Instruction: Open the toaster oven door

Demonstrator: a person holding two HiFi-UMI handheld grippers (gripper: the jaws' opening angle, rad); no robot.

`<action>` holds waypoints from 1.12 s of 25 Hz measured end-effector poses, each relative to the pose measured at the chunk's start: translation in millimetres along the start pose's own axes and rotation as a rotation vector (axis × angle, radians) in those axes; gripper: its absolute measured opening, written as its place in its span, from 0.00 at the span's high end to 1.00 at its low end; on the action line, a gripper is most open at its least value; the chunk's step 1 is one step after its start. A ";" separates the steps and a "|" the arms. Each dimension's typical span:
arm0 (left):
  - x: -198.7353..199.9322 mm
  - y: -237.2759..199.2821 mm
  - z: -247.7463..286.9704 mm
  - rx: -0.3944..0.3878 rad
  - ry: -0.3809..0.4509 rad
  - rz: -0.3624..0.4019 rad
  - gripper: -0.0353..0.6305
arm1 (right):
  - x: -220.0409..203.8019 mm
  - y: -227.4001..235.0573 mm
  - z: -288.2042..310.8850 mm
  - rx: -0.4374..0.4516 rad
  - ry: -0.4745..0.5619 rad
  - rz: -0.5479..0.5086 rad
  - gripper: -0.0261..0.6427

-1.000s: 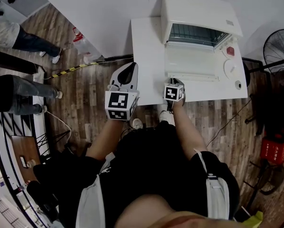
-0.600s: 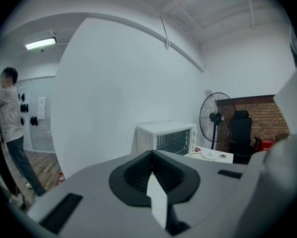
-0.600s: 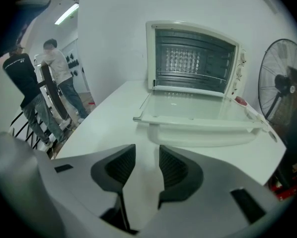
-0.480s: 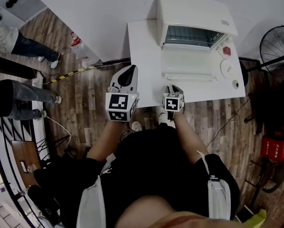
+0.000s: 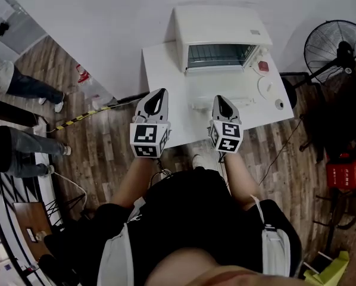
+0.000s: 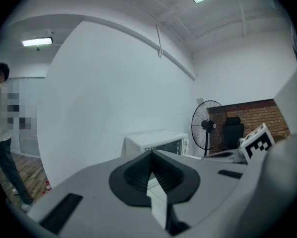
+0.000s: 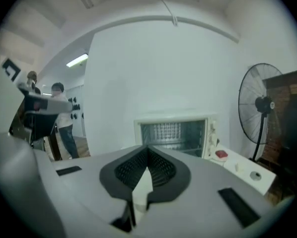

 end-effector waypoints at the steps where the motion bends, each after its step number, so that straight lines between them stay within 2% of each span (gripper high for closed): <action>1: 2.8 2.8 1.5 -0.005 0.009 0.003 0.93 | 17.0 5.5 -3.4 -0.010 0.050 0.009 0.96; 5: 14.2 11.9 4.4 -0.025 0.039 0.018 0.93 | 73.5 20.8 -19.2 -0.044 0.226 -0.008 0.96; 8: 21.8 14.8 5.3 -0.034 0.058 0.032 0.93 | 92.8 24.8 -27.8 -0.059 0.309 -0.032 0.96; 18: 32.5 16.0 10.2 -0.028 0.067 0.049 0.93 | 106.0 27.6 -27.0 -0.043 0.336 0.040 0.96; 28: 27.9 7.9 8.7 -0.014 0.050 0.050 0.93 | 99.4 22.8 -20.9 -0.037 0.317 0.045 0.96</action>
Point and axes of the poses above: the fingertips, and each gripper's own axes: z forward along the fingers, y to its right, x out of its top, the point moved 10 cm from there along -z, backward along the fingers, and after that the axes turned 9 degrees about -x, right-handed, at the moved point
